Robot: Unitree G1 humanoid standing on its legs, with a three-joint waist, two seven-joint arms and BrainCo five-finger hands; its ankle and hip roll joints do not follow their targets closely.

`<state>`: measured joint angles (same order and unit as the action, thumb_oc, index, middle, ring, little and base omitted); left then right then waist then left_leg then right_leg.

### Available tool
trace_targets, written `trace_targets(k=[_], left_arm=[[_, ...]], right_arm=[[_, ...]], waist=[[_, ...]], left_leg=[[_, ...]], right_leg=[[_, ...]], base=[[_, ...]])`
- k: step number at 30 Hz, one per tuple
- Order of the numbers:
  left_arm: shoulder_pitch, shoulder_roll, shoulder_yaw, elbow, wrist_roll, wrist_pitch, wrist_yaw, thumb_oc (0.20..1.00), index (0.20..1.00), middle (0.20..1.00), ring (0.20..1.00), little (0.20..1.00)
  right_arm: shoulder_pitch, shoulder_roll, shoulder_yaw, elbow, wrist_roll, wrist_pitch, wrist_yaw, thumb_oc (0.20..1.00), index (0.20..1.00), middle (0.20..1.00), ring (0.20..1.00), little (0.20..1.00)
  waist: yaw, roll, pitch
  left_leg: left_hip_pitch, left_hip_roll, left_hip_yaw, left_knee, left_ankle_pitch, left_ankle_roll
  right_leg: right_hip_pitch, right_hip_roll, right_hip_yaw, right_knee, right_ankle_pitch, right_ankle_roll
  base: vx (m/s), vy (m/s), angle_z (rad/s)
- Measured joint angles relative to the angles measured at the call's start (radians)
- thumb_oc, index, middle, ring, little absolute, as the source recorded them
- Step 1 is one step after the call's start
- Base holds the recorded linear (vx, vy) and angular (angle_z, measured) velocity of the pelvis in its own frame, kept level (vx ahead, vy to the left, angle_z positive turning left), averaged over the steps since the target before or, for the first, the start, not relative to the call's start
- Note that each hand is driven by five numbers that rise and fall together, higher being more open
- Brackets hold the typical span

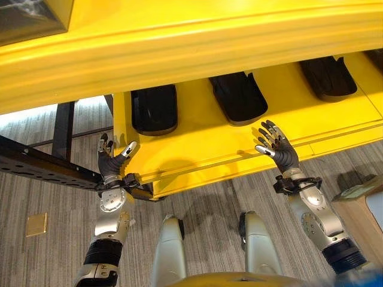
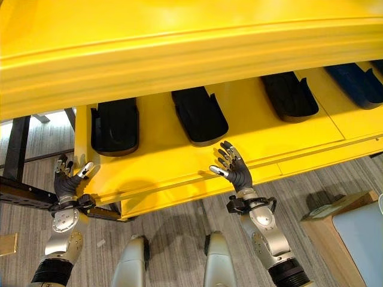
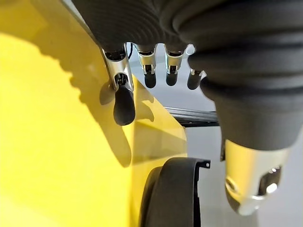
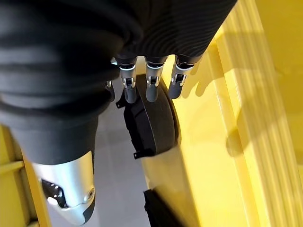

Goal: Move parts from the plastic box to the shelf.

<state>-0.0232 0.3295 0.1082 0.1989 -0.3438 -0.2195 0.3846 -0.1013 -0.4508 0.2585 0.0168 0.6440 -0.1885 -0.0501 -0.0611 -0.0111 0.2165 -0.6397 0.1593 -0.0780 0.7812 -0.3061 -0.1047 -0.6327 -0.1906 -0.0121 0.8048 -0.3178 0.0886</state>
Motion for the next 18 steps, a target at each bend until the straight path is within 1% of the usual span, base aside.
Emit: trace_targets(k=[1, 2, 3, 4, 6, 7, 8, 9, 11, 12, 13, 14, 16, 17, 18], left_arm=[[0.018, 0.000, 0.004, -0.028, 0.029, 0.000, -0.001, 1.000, 1.000, 1.000, 1.000, 1.000], [0.037, 0.003, 0.011, -0.060, 0.086, 0.004, -0.006, 1.000, 1.000, 1.000, 1.000, 1.000], [0.045, 0.008, 0.011, -0.067, 0.100, 0.007, -0.010, 1.000, 1.000, 1.000, 1.000, 1.000], [0.093, 0.058, 0.013, -0.159, 0.208, 0.025, -0.015, 1.000, 1.000, 1.000, 1.000, 1.000], [0.136, 0.116, 0.018, -0.251, 0.291, 0.026, -0.017, 1.000, 1.000, 1.000, 1.000, 1.000], [0.141, 0.159, 0.020, -0.278, 0.380, 0.019, -0.016, 1.000, 1.000, 1.000, 1.000, 1.000], [0.142, 0.191, 0.020, -0.287, 0.417, 0.017, -0.016, 1.000, 1.000, 1.000, 1.000, 1.000], [0.136, 0.253, 0.031, -0.321, 0.507, 0.016, -0.014, 1.000, 1.000, 1.000, 1.000, 1.000], [0.121, 0.293, 0.051, -0.335, 0.584, -0.002, -0.007, 1.000, 1.000, 1.000, 1.000, 1.000], [0.111, 0.322, 0.059, -0.344, 0.650, -0.015, 0.005, 1.000, 1.000, 1.000, 1.000, 1.000], [0.102, 0.330, 0.064, -0.346, 0.673, -0.016, 0.009, 1.000, 1.000, 1.000, 1.000, 1.000], [0.101, 0.368, 0.073, -0.354, 0.725, -0.027, 0.017, 1.000, 1.000, 1.000, 1.000, 1.000], [0.091, 0.408, 0.057, -0.360, 0.790, -0.029, 0.030, 1.000, 1.000, 1.000, 1.000, 1.000], [0.092, 0.450, 0.044, -0.364, 0.870, -0.043, 0.032, 1.000, 1.000, 1.000, 1.000, 1.000], [0.091, 0.457, 0.042, -0.364, 0.887, -0.046, 0.034, 1.000, 1.000, 1.000, 1.000, 1.000]], right_arm=[[0.000, 0.000, -0.009, -0.001, 0.000, -0.001, 0.001, 1.000, 1.000, 1.000, 1.000, 1.000], [0.000, 0.000, -0.016, -0.005, 0.000, -0.002, 0.005, 1.000, 1.000, 1.000, 1.000, 1.000], [0.000, -0.001, -0.017, -0.008, 0.000, -0.002, 0.007, 1.000, 1.000, 1.000, 1.000, 1.000], [0.001, -0.001, -0.027, -0.045, 0.000, -0.007, 0.012, 1.000, 1.000, 1.000, 1.000, 1.000], [0.000, -0.001, -0.037, -0.065, 0.000, -0.017, 0.021, 1.000, 1.000, 1.000, 1.000, 1.000], [-0.002, -0.001, -0.045, -0.070, 0.000, -0.017, 0.032, 1.000, 1.000, 1.000, 1.000, 1.000], [-0.003, -0.001, -0.047, -0.070, 0.000, -0.017, 0.037, 1.000, 1.000, 1.000, 1.000, 1.000], [-0.004, -0.002, -0.049, -0.071, 0.000, -0.018, 0.045, 1.000, 1.000, 1.000, 1.000, 1.000], [-0.002, -0.002, -0.049, -0.071, 0.000, -0.019, 0.048, 1.000, 1.000, 1.000, 1.000, 1.000], [-0.003, -0.002, -0.048, -0.071, 0.000, -0.019, 0.051, 1.000, 1.000, 1.000, 1.000, 1.000], [-0.003, -0.002, -0.047, -0.072, 0.001, -0.019, 0.054, 1.000, 1.000, 1.000, 1.000, 1.000], [-0.003, -0.002, -0.046, -0.072, 0.001, -0.021, 0.063, 1.000, 1.000, 1.000, 1.000, 1.000], [-0.003, -0.006, -0.042, -0.072, 0.001, -0.023, 0.069, 1.000, 1.000, 1.000, 1.000, 1.000], [-0.003, -0.014, -0.041, -0.072, 0.001, -0.024, 0.074, 1.000, 1.000, 1.000, 1.000, 1.000], [-0.004, -0.016, -0.041, -0.072, 0.001, -0.025, 0.076, 1.000, 1.000, 1.000, 1.000, 1.000]], waist=[[0.000, -0.001, 0.014], [0.000, -0.005, 0.032], [0.000, -0.005, 0.034], [0.000, -0.008, 0.051], [0.002, -0.014, 0.066], [0.009, -0.011, 0.071], [0.011, -0.010, 0.071], [0.014, -0.009, 0.073], [0.021, -0.007, 0.073], [0.026, -0.005, 0.074], [0.026, -0.005, 0.074], [0.027, -0.005, 0.074], [0.025, -0.005, 0.074], [0.031, -0.007, 0.073], [0.031, -0.007, 0.073]], left_leg=[[0.004, 0.000, -0.003, -0.002, 0.000, 0.000], [0.011, 0.000, -0.003, -0.008, 0.001, -0.001], [0.011, 0.001, -0.003, -0.009, 0.001, -0.001], [0.012, 0.006, -0.004, -0.011, 0.001, -0.002], [0.012, 0.011, -0.004, -0.011, 0.001, -0.002], [0.013, 0.013, -0.004, -0.012, 0.002, -0.004], [0.013, 0.014, -0.005, -0.014, 0.003, -0.005], [0.013, 0.014, -0.007, -0.014, 0.003, -0.006], [0.014, 0.014, -0.008, -0.014, 0.003, -0.006], [0.013, 0.013, -0.008, -0.014, 0.003, -0.006], [0.013, 0.013, -0.008, -0.013, 0.003, -0.006], [0.011, 0.013, -0.009, -0.013, 0.003, -0.006], [0.009, 0.014, -0.011, -0.010, 0.004, -0.007], [0.009, 0.014, -0.013, -0.010, 0.004, -0.008], [0.009, 0.014, -0.013, -0.010, 0.005, -0.009]], right_leg=[[0.004, 0.000, -0.003, 0.000, -0.001, -0.001], [0.010, 0.001, -0.003, -0.001, -0.002, -0.001], [0.010, 0.001, -0.004, -0.002, -0.002, -0.001], [0.011, 0.006, -0.005, -0.003, -0.002, -0.002], [0.011, 0.011, -0.005, -0.004, -0.003, -0.002], [0.011, 0.012, -0.007, -0.003, -0.003, -0.002], [0.011, 0.012, -0.009, -0.003, -0.003, -0.003], [0.012, 0.013, -0.011, -0.003, -0.004, -0.004], [0.013, 0.012, -0.012, -0.003, -0.004, -0.005], [0.013, 0.012, -0.013, -0.003, -0.004, -0.005], [0.013, 0.012, -0.013, -0.003, -0.004, -0.005], [0.014, 0.012, -0.014, -0.003, -0.004, -0.005], [0.013, 0.012, -0.015, -0.002, -0.004, -0.005], [0.014, 0.012, -0.017, -0.002, -0.004, -0.005], [0.014, 0.012, -0.017, -0.002, -0.004, -0.005]], base=[[0.01, -0.021, 0.04], [0.00, 0.000, 0.00], [0.00, 0.000, 0.00], [0.00, -0.014, -0.04], [0.00, -0.006, -0.02], [0.00, 0.000, 0.00], [0.00, 0.000, 0.00], [0.00, 0.000, 0.00], [0.00, 0.000, 0.00], [0.00, 0.000, 0.00], [0.00, 0.000, 0.00], [0.00, 0.000, 0.00], [0.00, 0.000, 0.00], [0.00, 0.000, 0.00], [0.00, 0.000, 0.00]])
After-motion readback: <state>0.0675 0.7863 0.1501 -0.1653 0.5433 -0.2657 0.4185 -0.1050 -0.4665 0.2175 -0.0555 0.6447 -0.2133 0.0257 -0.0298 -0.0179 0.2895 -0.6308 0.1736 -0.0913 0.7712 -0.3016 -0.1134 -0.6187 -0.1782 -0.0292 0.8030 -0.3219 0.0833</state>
